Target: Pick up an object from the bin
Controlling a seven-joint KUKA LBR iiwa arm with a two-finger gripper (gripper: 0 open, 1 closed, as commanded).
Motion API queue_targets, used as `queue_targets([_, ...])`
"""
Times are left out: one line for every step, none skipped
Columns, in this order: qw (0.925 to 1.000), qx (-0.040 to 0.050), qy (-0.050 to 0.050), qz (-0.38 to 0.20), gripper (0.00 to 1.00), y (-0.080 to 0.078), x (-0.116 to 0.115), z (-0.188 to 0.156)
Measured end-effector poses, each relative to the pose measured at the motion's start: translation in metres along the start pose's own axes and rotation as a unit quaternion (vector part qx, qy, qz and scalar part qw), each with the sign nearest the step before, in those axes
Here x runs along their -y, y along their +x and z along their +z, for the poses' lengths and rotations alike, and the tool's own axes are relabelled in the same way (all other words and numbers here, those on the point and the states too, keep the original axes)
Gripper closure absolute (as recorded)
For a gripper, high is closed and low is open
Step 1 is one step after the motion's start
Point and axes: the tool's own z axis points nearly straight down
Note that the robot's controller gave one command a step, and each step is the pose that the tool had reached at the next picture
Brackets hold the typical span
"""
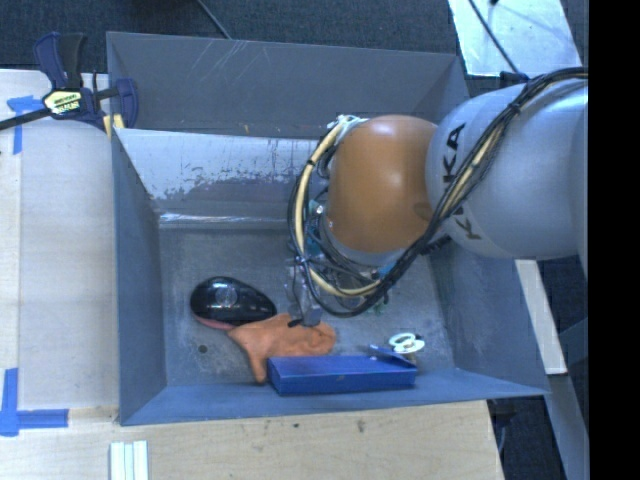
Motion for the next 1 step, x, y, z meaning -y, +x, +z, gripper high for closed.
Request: queue_targets([0.9997, 0.0035, 0.000, 0.024, 0.00, -0.0117, 0.0158, -0.0208])
